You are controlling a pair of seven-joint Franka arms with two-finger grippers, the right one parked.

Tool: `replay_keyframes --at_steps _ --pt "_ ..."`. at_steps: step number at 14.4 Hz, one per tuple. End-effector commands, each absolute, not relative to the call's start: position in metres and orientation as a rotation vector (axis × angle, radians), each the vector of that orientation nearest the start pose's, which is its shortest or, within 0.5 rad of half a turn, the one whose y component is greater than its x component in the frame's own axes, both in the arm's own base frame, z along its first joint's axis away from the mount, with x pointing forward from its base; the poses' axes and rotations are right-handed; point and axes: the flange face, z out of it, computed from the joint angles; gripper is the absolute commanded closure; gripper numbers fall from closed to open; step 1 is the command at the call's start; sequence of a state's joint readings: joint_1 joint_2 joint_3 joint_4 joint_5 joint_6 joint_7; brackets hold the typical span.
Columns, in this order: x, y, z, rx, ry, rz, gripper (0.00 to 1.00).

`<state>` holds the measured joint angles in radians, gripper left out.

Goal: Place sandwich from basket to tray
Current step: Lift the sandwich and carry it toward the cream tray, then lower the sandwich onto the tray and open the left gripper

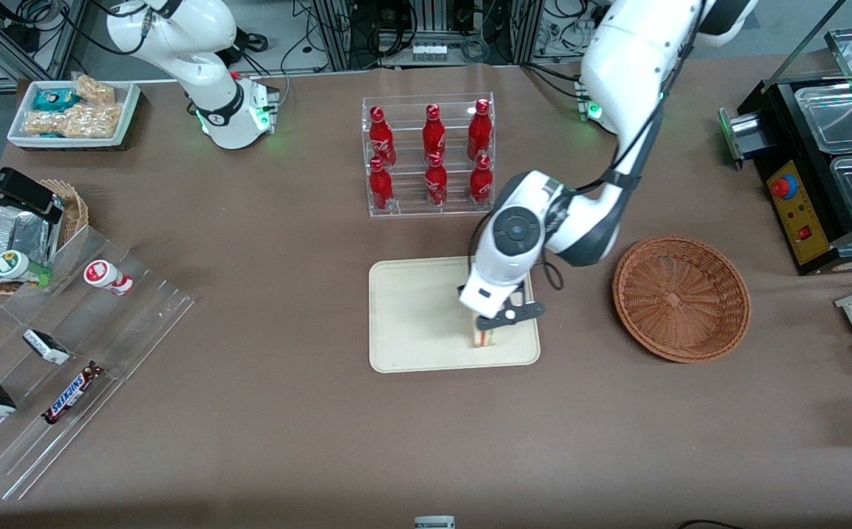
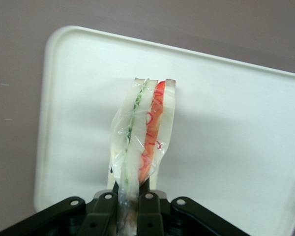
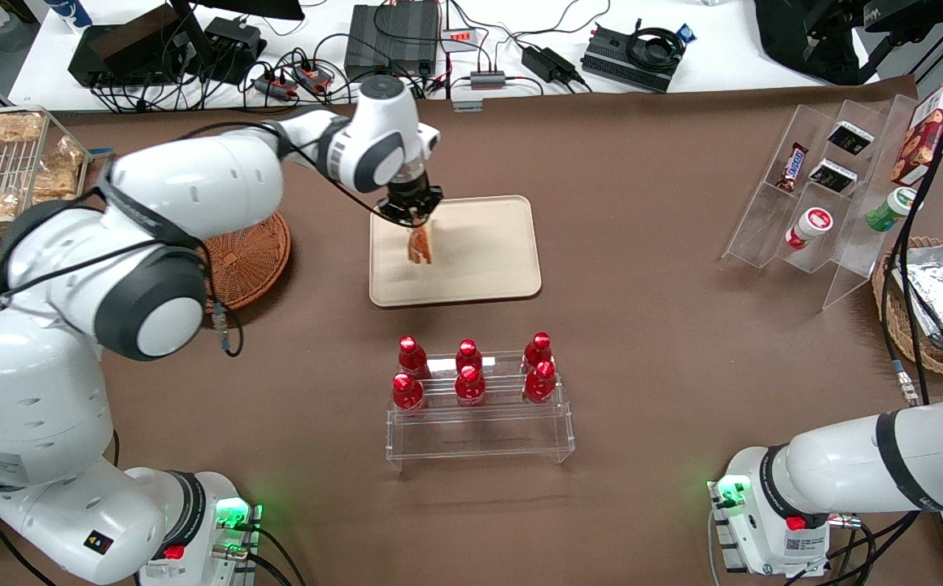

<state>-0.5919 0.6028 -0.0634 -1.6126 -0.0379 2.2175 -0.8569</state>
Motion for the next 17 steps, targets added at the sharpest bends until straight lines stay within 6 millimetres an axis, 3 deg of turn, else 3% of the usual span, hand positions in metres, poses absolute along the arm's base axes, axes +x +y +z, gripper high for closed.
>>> replay_keyframes --at_steps 1,5,6,7,8,9,11,12,15,16,17 --pt "0.550 -0.447 0.276 -3.201 -0.373 0.004 0.96" --pt "0.540 -0.464 0.251 -3.187 -0.414 -0.052 0.93" --pt "0.541 -0.464 0.247 -3.186 -0.426 -0.059 0.88" --pt "0.540 -0.465 0.247 -3.188 -0.428 -0.055 0.70" --pt "0.541 -0.464 0.249 -3.193 -0.449 -0.047 0.09" --pt "0.540 -0.465 0.252 -3.190 -0.445 -0.064 0.00" --pt "0.534 -0.474 0.269 -3.195 -0.425 -0.088 0.00" --pt "0.535 -0.468 0.295 -3.205 -0.425 -0.122 0.00" --pt "0.533 -0.453 0.345 -3.161 -0.402 -0.112 0.00" --pt "0.545 -0.430 0.362 -3.135 -0.429 -0.102 0.00" --pt "0.548 -0.412 0.365 -3.107 -0.393 -0.054 0.00"
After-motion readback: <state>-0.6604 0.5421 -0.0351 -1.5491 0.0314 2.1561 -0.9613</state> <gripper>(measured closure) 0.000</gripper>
